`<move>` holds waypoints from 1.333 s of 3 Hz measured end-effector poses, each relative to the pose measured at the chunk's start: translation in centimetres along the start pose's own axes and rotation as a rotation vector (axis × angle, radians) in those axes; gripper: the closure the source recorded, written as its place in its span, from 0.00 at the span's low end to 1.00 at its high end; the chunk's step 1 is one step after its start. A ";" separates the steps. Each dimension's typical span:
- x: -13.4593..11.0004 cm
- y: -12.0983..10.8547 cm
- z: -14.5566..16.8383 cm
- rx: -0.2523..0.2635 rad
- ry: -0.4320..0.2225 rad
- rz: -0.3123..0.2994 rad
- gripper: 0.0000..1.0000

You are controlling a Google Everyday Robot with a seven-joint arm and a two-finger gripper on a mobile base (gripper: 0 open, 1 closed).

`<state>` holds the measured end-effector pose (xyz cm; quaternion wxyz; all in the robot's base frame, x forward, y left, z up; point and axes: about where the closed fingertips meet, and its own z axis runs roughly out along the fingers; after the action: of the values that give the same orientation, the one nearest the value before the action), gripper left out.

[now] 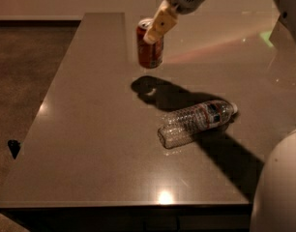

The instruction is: Move coke can near green can

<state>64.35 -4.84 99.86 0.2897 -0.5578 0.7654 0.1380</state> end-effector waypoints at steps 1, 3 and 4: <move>2.1 -3.3 -1.1 0.065 -0.006 0.065 1.00; 6.2 -6.9 -0.3 0.121 0.027 0.164 0.82; 7.6 -7.4 0.9 0.107 0.033 0.197 0.58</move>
Offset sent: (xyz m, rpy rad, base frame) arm 0.0589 -0.0929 -0.0150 -0.0239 -0.0389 -0.2628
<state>69.90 -12.73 95.44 0.2915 -0.4658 0.8274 0.1159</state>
